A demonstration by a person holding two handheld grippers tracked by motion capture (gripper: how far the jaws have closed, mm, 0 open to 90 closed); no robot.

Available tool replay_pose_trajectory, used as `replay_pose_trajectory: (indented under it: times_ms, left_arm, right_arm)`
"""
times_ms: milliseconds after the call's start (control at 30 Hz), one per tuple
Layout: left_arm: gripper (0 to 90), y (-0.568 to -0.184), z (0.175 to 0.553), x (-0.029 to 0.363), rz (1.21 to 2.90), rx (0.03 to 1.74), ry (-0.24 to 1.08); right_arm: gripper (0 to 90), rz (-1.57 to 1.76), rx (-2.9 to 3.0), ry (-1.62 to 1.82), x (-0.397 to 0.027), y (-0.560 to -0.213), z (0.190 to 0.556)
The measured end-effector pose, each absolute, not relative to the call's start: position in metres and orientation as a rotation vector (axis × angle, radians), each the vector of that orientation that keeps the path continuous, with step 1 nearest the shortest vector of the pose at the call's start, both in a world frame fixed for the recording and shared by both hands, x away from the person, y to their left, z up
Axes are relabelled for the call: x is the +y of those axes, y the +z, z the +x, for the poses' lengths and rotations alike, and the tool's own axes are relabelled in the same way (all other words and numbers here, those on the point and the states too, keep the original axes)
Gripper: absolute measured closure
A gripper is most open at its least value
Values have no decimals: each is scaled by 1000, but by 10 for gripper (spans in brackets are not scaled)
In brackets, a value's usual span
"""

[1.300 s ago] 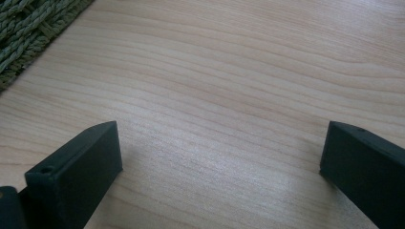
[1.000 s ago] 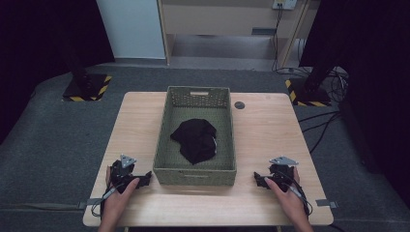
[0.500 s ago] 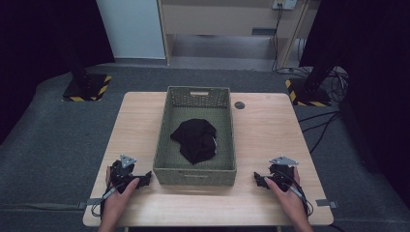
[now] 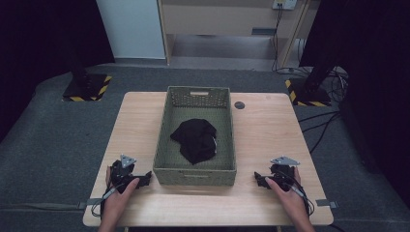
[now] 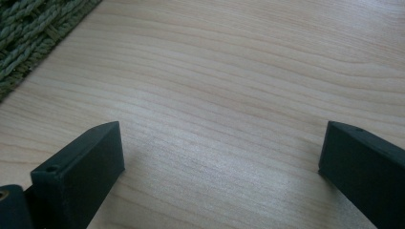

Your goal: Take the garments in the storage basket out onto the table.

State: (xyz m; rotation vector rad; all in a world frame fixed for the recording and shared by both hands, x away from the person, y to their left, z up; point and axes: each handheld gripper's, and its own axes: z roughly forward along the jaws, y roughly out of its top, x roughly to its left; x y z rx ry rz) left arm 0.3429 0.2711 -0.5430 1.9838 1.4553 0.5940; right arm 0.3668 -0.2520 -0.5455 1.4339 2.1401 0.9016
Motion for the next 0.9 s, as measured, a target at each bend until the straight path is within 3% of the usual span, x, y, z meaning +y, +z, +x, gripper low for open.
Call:
replay_pose_trajectory:
  times_ms: [900]
  left_arm:
    - [0, -543, 343, 271, 1984, 1455, 594]
  right_arm:
    - [31, 1340, 2180, 906, -241, -506, 356]
